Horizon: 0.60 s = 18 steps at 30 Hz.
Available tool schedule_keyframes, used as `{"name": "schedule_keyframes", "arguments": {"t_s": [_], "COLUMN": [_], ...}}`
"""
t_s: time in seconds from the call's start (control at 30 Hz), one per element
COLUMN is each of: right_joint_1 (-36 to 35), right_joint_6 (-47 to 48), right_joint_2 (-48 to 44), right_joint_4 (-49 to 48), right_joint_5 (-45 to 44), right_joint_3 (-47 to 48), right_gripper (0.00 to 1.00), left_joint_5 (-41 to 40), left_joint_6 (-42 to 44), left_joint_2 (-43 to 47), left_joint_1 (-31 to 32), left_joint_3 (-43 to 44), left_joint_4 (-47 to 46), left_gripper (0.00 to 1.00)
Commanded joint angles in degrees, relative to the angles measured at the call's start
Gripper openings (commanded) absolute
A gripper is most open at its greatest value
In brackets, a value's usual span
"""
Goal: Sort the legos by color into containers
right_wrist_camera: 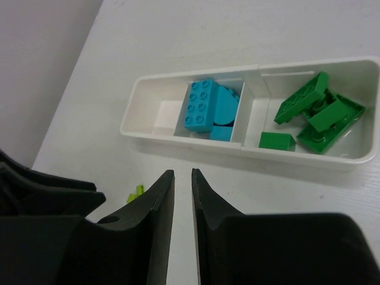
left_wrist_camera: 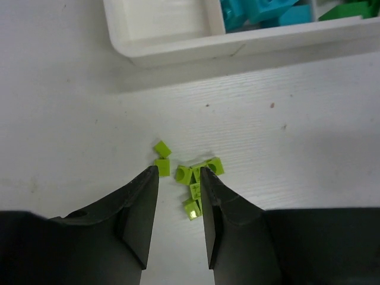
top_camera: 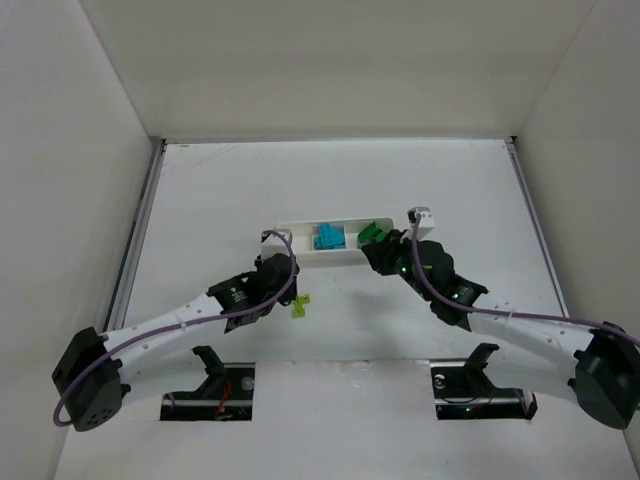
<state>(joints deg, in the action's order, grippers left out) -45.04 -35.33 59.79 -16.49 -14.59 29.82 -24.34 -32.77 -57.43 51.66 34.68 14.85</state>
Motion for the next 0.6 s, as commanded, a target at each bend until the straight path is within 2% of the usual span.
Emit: {"name": "schedule_keyframes", "arguments": {"t_s": [0.0,0.17,0.57], "right_joint_1": [-1.76,-2.73,-2.82], "right_joint_6": [1.67,1.93,1.93], "right_joint_2": [1.73,6.03,8.41], "right_joint_4": [-0.12,-0.82,-1.44], "right_joint_5": [-1.14,-0.97,-0.26], "right_joint_3": [2.96,3.93,4.01], "right_gripper": [0.24,0.25,0.25], "left_joint_5": [-2.65,2.1,0.78], "left_joint_6": [-2.03,-1.06,-3.0], "left_joint_2": [-3.03,-5.76,-9.8], "left_joint_1": [0.15,-1.08,-2.4], "left_joint_3": [-1.62,-3.03,-4.79], "left_joint_4": [-2.88,-8.87,-9.58], "left_gripper": [0.33,0.34,0.23]}}
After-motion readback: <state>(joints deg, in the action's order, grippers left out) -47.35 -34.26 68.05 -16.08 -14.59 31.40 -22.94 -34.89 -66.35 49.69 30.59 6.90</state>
